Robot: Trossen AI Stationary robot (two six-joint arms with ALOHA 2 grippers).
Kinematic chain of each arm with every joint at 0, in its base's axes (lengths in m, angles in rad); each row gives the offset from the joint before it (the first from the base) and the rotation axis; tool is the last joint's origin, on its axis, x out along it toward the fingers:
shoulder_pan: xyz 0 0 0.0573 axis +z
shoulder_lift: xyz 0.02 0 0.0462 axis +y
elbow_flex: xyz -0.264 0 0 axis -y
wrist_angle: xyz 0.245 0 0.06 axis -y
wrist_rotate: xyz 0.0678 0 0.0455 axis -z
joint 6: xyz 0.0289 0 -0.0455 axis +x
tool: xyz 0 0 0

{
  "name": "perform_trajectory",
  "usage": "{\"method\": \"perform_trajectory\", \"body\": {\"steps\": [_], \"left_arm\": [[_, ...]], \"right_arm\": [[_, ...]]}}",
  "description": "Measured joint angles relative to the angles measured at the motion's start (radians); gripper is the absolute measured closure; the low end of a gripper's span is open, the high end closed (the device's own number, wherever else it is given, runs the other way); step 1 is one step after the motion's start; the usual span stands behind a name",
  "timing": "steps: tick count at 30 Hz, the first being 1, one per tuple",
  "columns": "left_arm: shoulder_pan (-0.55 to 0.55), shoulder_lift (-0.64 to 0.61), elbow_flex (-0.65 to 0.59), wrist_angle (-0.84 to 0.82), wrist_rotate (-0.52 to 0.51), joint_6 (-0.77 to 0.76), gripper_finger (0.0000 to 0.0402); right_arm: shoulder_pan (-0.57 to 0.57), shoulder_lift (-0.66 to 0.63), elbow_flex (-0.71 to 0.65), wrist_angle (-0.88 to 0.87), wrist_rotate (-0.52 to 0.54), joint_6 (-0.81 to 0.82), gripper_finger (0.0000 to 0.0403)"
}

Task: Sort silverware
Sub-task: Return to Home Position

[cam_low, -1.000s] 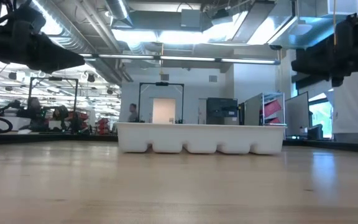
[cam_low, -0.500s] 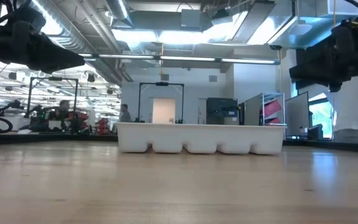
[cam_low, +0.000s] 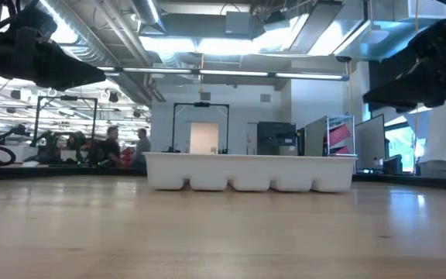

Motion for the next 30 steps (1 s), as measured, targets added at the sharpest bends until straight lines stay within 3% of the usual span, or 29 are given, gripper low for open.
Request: {"method": "perform_trajectory", "body": {"steps": [6,30], "left_arm": [[0.000,0.000,0.000,0.000,0.000,0.000,0.0263],[0.000,0.000,0.000,-0.001,0.000,0.000,0.0263]], "right_arm": [[0.000,0.000,-0.001,-0.003,-0.147,-0.059,0.0301],[0.000,0.000,-0.001,0.001,-0.145,-0.052,0.0301]]}}
